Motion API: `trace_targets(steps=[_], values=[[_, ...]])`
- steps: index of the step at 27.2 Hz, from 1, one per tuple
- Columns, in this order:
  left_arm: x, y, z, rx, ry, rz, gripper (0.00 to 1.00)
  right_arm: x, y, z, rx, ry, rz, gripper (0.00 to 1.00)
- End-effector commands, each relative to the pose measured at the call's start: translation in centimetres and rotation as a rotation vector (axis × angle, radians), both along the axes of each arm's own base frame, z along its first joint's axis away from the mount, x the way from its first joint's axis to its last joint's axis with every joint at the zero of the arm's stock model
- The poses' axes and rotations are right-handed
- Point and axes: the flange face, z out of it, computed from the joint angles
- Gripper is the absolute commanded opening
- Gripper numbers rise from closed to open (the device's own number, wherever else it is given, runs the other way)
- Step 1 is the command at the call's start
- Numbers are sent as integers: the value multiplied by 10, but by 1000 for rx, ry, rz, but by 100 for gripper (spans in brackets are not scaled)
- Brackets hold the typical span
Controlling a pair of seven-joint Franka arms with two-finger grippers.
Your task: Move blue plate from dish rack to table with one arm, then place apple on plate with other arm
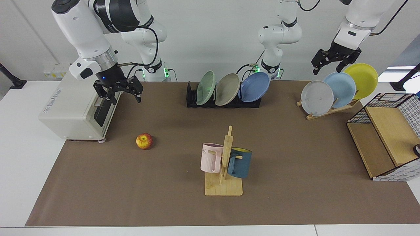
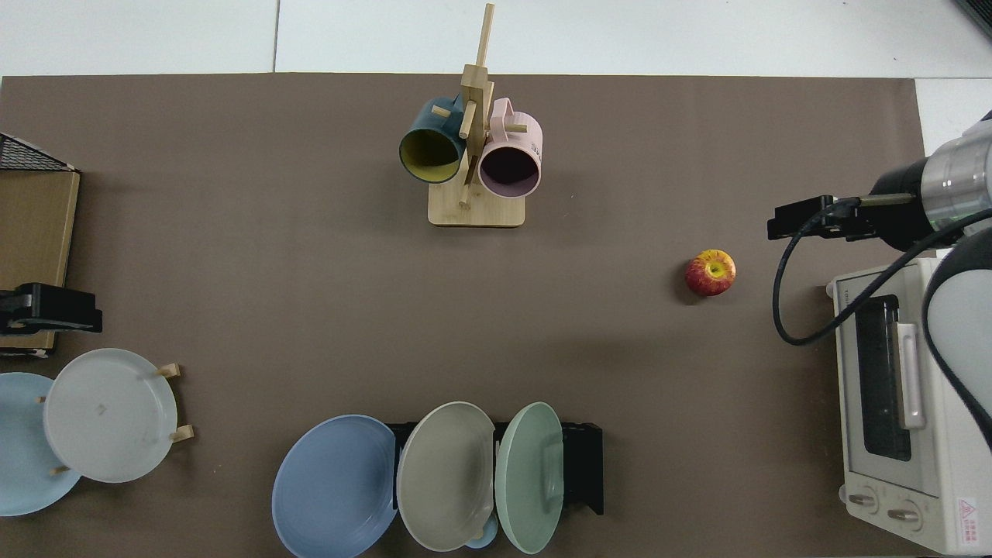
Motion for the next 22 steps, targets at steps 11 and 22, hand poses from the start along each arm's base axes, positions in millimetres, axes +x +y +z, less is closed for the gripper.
trace_targets(steps=[11, 22], values=[[-3, -5, 2, -11, -21, -7, 100, -5, -1, 0, 6, 1, -8, 100], [-6, 16, 0, -2, -12, 23, 100, -5, -1, 0, 6, 0, -7, 100]])
